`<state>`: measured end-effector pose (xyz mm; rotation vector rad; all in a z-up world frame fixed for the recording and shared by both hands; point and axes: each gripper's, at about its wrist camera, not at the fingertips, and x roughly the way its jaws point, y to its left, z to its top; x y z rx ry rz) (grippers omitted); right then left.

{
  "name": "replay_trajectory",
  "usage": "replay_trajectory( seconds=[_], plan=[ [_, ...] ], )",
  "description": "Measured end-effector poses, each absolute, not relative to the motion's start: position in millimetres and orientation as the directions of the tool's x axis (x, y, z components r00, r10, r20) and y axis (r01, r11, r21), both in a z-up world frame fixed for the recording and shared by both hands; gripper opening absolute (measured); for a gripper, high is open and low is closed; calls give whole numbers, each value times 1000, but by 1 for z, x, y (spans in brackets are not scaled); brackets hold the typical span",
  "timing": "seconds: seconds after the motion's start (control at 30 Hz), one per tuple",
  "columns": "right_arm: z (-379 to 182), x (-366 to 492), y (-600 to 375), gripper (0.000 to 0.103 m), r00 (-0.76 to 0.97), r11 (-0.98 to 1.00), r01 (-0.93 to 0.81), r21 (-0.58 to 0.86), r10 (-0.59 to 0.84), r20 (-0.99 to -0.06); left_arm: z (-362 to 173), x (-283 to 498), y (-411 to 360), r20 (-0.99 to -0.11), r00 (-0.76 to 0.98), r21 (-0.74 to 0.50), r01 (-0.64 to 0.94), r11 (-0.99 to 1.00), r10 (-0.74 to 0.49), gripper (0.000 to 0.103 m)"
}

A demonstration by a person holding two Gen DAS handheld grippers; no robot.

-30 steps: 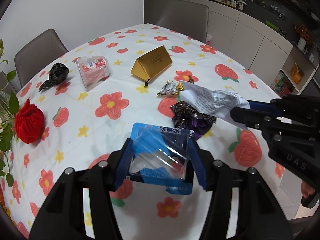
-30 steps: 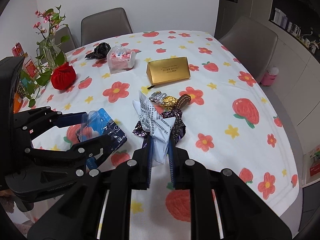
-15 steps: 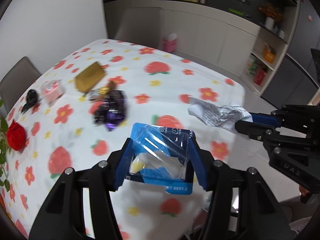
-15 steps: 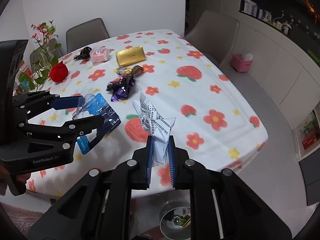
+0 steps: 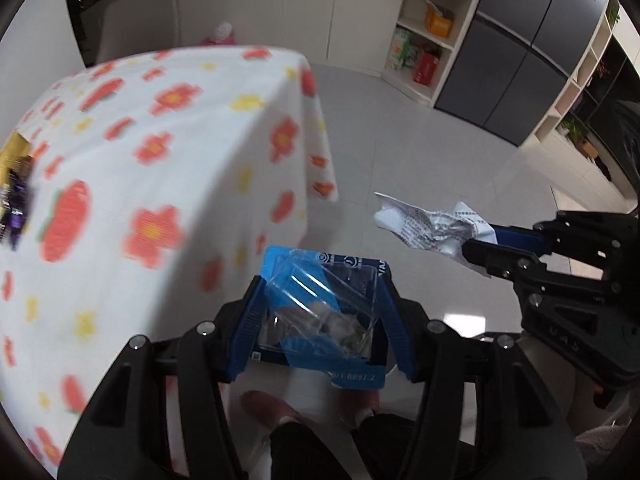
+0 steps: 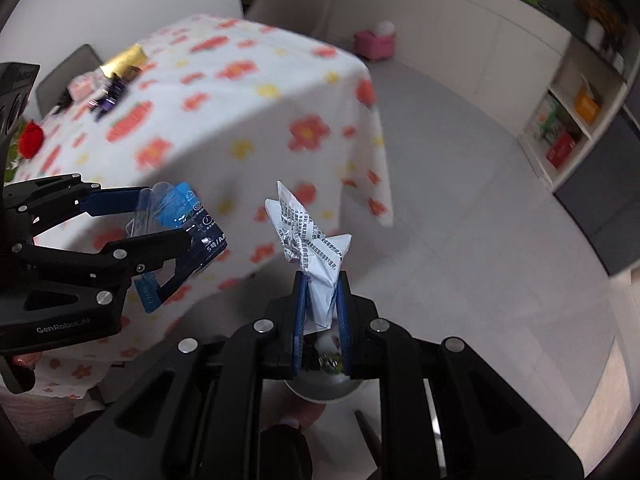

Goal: Collect trash
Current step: 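Carry both items over the grey bin and open both grippers to drop them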

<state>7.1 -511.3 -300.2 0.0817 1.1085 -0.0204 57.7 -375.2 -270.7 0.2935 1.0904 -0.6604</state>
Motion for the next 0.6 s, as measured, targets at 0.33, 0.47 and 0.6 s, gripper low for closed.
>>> replay_trajectory(
  seconds=[0.33, 0.47, 0.6],
  plan=[
    [-481, -25, -535, 14, 241, 967, 247, 64, 2, -971, -452, 44, -440, -955, 126, -118, 670, 733, -268, 57],
    [-552, -29, -537, 14, 191, 957, 279, 79, 25, -981, -523, 39, -454, -969, 74, -117, 704, 700, -236, 57],
    [-603, -29, -535, 15, 168, 955, 281, 98, 51, -984, -581, 38, -463, -973, 32, -133, 731, 669, -228, 57]
  ],
)
